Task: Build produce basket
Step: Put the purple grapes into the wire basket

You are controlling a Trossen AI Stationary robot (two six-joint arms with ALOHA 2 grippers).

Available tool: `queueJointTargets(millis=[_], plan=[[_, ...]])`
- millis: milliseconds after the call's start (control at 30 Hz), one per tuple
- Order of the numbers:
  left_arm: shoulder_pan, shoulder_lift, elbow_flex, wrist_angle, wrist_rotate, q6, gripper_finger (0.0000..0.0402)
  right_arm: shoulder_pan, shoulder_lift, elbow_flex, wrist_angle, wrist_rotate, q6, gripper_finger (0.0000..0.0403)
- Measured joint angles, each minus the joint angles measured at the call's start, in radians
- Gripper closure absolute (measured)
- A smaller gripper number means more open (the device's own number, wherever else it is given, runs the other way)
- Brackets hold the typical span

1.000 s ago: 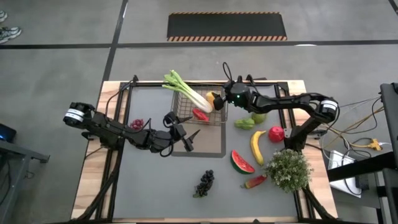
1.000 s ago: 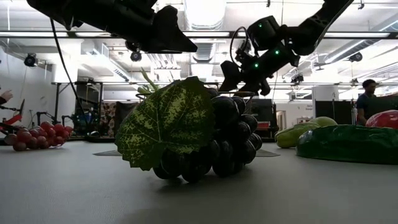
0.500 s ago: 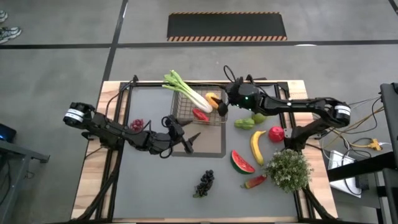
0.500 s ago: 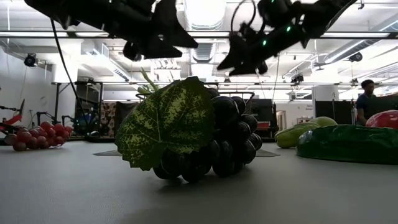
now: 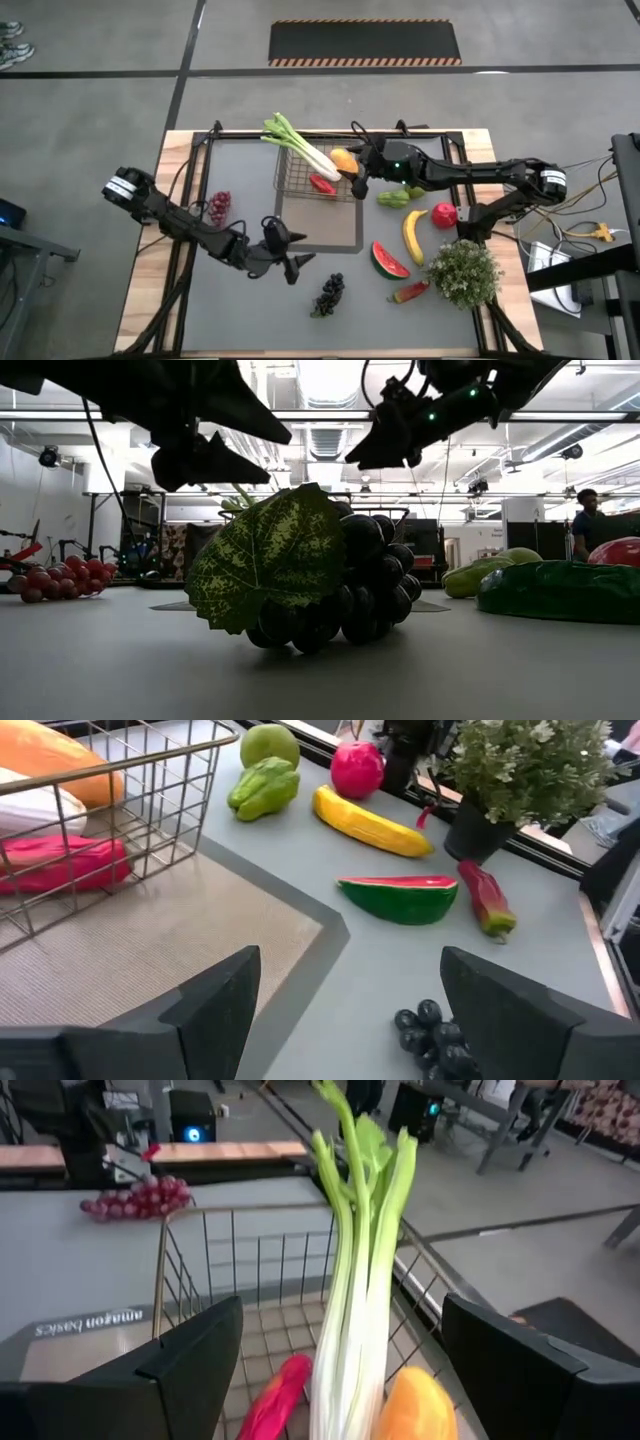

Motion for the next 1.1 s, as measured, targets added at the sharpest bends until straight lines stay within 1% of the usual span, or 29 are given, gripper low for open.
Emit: queueJointTargets(millis=[233, 567, 633, 700, 733, 800, 833, 933, 1000, 1100], plan=[[0.011, 0.000, 0.000, -0.002, -0.004, 0.000, 0.0109, -0.001, 0.044, 0.000, 0.002, 0.001, -0.001, 0.0078], [0.017, 0.000, 0.000, -0.005, -0.027, 0.000, 0.0109, -0.002, 0.044, 0.000, 0.002, 0.002, -0.012, 0.0078], [0.022, 0.000, 0.000, -0.025, -0.060, -0.029, 0.0109, -0.002, 0.044, 0.000, 0.002, 0.002, -0.013, 0.0078], [0.041, -0.009, 0.001, -0.082, -0.087, -0.095, 0.0109, -0.002, 0.044, 0.000, 0.002, 0.002, -0.013, 0.0078], [0.054, -0.019, 0.006, -0.134, -0.088, -0.140, 0.0109, -0.002, 0.044, 0.000, 0.002, 0.002, -0.015, 0.0078], [0.089, -0.043, 0.044, -0.300, -0.068, -0.254, 0.0109, -0.002, 0.044, 0.000, 0.002, 0.003, -0.017, 0.0078], [0.110, -0.055, 0.070, -0.415, -0.038, -0.324, 0.0109, -0.002, 0.044, 0.000, 0.002, 0.003, -0.020, 0.0078], [0.174, -0.063, 0.158, -0.834, 0.049, -0.530, 0.0115, -0.002, 0.044, 0.000, 0.002, 0.003, -0.029, 0.0078], [0.212, -0.059, 0.208, -1.082, 0.075, -0.635, 0.0119, -0.002, 0.044, 0.000, 0.002, 0.003, -0.029, 0.0078], [0.270, -0.050, 0.247, -1.307, 0.096, -0.722, 0.0121, -0.002, 0.044, 0.000, 0.000, 0.003, -0.029, 0.0078]])
